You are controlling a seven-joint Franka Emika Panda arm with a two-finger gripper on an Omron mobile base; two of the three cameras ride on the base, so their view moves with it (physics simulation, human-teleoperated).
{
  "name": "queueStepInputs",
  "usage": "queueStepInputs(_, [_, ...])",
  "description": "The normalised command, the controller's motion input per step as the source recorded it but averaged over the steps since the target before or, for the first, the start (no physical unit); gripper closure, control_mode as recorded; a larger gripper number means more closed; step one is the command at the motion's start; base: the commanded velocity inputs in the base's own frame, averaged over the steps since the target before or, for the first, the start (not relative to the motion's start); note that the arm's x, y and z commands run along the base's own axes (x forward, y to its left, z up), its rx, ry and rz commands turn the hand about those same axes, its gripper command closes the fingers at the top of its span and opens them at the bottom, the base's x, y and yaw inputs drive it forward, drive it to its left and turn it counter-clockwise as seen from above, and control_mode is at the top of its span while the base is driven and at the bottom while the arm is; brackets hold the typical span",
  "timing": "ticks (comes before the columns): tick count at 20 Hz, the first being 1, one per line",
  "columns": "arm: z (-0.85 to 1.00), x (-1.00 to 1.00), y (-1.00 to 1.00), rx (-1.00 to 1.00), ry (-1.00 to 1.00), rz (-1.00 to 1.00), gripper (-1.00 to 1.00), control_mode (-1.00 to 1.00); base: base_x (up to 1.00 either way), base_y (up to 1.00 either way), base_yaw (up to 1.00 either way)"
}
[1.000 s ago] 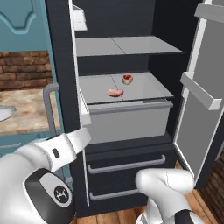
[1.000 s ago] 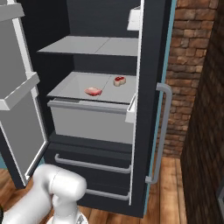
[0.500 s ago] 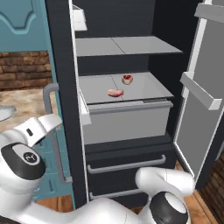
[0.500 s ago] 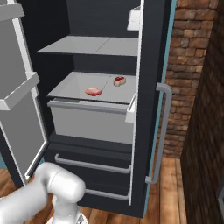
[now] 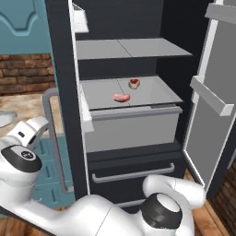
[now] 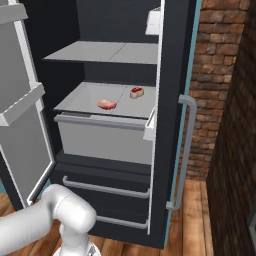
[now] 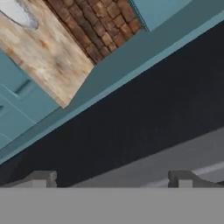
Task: Place the steak on the counter behind the older steak on the same shelf of the fridge to maintain FIFO order. Close the fridge door when finished.
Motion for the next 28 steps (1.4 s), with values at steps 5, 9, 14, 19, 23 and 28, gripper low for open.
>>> queueStepInputs(5, [-0.28,0.63,0.09,-0.08,0.00,0.11,-1.00,-1.00,0.00,0.00,0.00])
queueStepInputs(9, [0.00,0.27,-0.75,-0.02,0.00,0.08,-1.00,-1.00,0.00,0.00,0.00])
queueStepInputs(14, [0.00,0.27,-1.00,0.00,0.00,0.10,-1.00,-1.00,0.00,0.00,0.00])
queueStepInputs(19, [0.00,0.27,-1.00,0.00,-0.01,0.11,-1.00,-1.00,0.00,0.00,0.00])
queueStepInputs(23, [0.00,0.23,-1.00,0.00,-0.10,0.14,-1.00,-1.00,0.00,0.00,0.00])
queueStepInputs(28, [0.01,0.38,-1.00,0.00,-0.08,0.11,-1.00,-1.00,0.00,0.00,0.00])
